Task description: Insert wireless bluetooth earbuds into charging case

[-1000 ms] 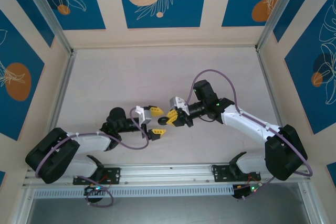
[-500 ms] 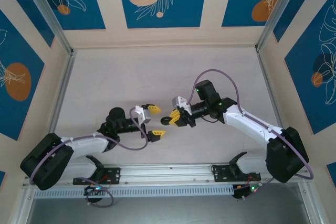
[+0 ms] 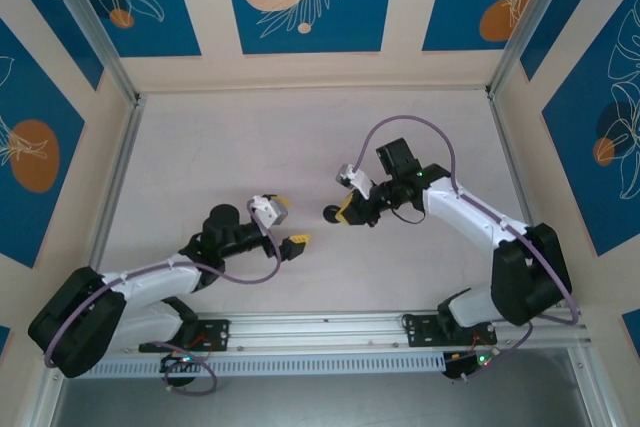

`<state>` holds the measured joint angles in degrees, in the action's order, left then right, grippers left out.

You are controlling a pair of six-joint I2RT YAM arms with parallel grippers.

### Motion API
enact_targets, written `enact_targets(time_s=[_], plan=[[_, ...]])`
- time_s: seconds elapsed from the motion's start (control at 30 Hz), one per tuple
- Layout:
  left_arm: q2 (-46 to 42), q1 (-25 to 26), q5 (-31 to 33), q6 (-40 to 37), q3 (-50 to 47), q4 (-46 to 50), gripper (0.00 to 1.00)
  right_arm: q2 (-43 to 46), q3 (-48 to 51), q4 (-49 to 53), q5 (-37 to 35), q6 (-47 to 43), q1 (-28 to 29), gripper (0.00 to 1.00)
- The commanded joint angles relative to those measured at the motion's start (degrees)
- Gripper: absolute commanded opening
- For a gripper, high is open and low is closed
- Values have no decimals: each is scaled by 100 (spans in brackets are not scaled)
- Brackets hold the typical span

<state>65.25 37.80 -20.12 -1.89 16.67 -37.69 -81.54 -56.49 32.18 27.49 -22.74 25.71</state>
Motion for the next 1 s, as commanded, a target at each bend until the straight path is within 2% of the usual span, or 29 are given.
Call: enact_targets(time_s=[0.0, 0.3, 0.7, 0.97], plan=[[-147, 49, 920, 12, 264, 849, 100, -360, -472, 775, -147, 626, -222, 11], [-276, 52, 1837, 112, 302, 1304, 100, -1700, -1668, 1790, -248, 1641, -1036, 9], [-15, 50, 1926, 40, 496, 1517, 100, -2722, -2561, 2789, -644, 1554, -1809, 10], [126, 53, 1847, 31, 616, 1563, 100, -3066, -2688, 2890, -671, 1466, -2035, 10]])
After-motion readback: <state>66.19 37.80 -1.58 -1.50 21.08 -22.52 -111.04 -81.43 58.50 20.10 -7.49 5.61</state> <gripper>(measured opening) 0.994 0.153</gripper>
